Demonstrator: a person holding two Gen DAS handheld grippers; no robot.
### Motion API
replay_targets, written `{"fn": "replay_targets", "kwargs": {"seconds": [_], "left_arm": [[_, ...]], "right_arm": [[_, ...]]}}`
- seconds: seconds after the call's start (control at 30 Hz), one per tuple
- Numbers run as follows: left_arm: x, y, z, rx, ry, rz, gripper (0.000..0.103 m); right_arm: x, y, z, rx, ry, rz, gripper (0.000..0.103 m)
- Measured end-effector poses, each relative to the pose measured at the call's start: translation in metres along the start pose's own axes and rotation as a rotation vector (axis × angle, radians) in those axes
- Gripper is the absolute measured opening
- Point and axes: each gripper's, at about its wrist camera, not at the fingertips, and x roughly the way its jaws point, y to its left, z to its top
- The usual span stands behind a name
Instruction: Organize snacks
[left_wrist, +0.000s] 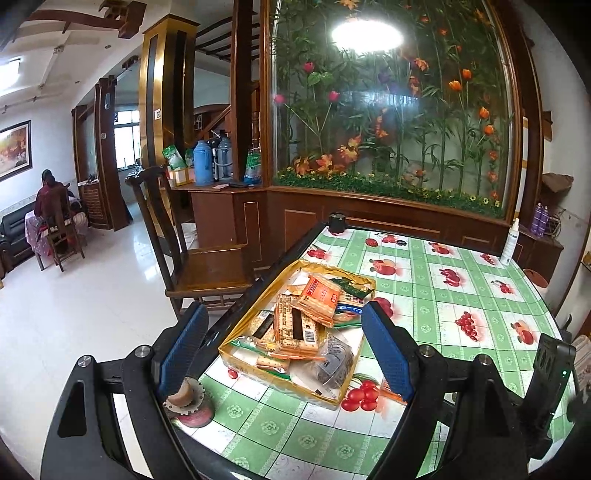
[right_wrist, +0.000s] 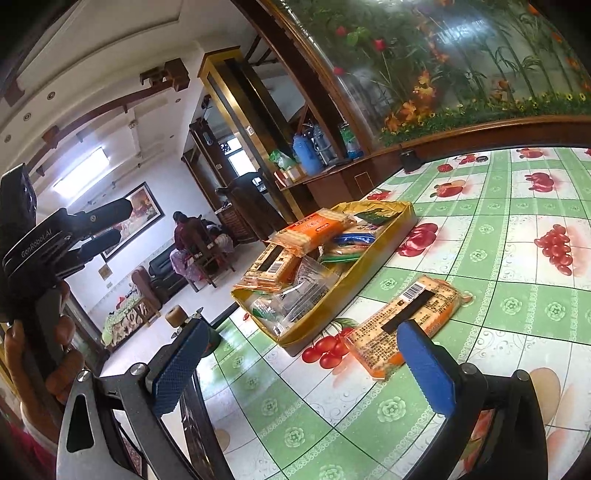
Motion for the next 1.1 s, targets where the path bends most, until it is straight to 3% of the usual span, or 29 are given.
{"fn": "replay_targets", "kwargs": {"seconds": [1.1], "left_arm": [[-0.014, 0.019, 0.000, -0.043, -0.060, 0.047, 0.086]], "right_arm": [[0.005, 0.007, -0.002, -0.030, 0.015, 0.014, 0.102]]}}
